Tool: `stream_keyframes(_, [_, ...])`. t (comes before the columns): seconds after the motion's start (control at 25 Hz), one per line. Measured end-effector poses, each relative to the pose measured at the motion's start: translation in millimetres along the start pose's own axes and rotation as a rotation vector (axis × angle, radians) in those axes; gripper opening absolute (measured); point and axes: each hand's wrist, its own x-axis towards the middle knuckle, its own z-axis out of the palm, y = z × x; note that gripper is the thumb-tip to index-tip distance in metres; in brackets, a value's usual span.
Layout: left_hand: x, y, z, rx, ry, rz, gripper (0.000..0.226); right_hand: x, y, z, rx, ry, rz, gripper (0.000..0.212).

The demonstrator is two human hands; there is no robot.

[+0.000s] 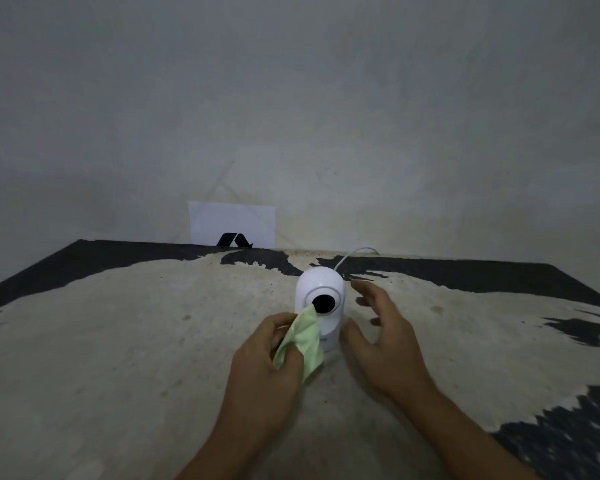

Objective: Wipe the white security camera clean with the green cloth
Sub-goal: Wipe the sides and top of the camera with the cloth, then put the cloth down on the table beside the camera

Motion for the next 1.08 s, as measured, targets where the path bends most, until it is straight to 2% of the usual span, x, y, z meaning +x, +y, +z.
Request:
stream_keyframes(0.08, [-5.4, 7.0, 2.0, -0.110, -0.050, -0.037, 0.015, -6.3, -14.2, -14.1, 0.152, 0.091, 0.031, 0.025])
stream_keyframes(0.12, [-7.9, 10.8, 3.7, -0.145, -0.072, -0.041, 0.016, -9.7, -20.7, -22.0, 0.246, 0.049, 0.080, 0.020])
stream_keyframes(0.24, [-12.4, 16.1, 9.8, -0.170, -0.148, -0.016, 0.026, -27.0, -26.9, -42.4, 0.376, -0.221, 0.186, 0.031])
stream_keyframes(0.28, [-13.9, 17.1, 12.8, -0.152, -0.173, -0.001, 0.026, -32.8, -22.9, -47.5, 0.384, -0.223, 0.191, 0.024])
stream_keyframes(0.36, [-16.7, 15.9, 19.2, -0.166, -0.181, -0.004, 0.023, -38.3, -14.9, -55.6, 0.448, -0.136, 0.242, 0.012])
stream_keyframes(0.48, [-29.1, 11.2, 25.0, -0.151, -0.123, -0.033, 0.022, -35.8, -3.2, -64.0, 0.544, 0.010, 0.389, 0.009])
stream_keyframes(0.64, [-36.7, 1.3, 18.5, 0.087, -0.088, 0.128, 0.028, -24.4, 25.7, -70.8, 0.376, 0.217, 0.453, 0.020])
stream_keyframes(0.8, [-35.6, -1.5, 14.7, 0.147, -0.017, 0.164, 0.029, -22.1, 45.0, -78.8, 0.115, 0.366, 0.448, 0.010])
stream_keyframes(0.88, [-35.9, -2.6, 14.1, 0.170, 0.001, 0.183, 0.029, -22.8, 49.2, -81.1, -0.010, 0.337, 0.439, 0.017])
stream_keyframes(1.08, [-36.7, -7.6, 11.5, 0.192, 0.007, 0.150, 0.031, -26.9, 58.7, -73.4, -0.329, 0.142, 0.447, 0.033])
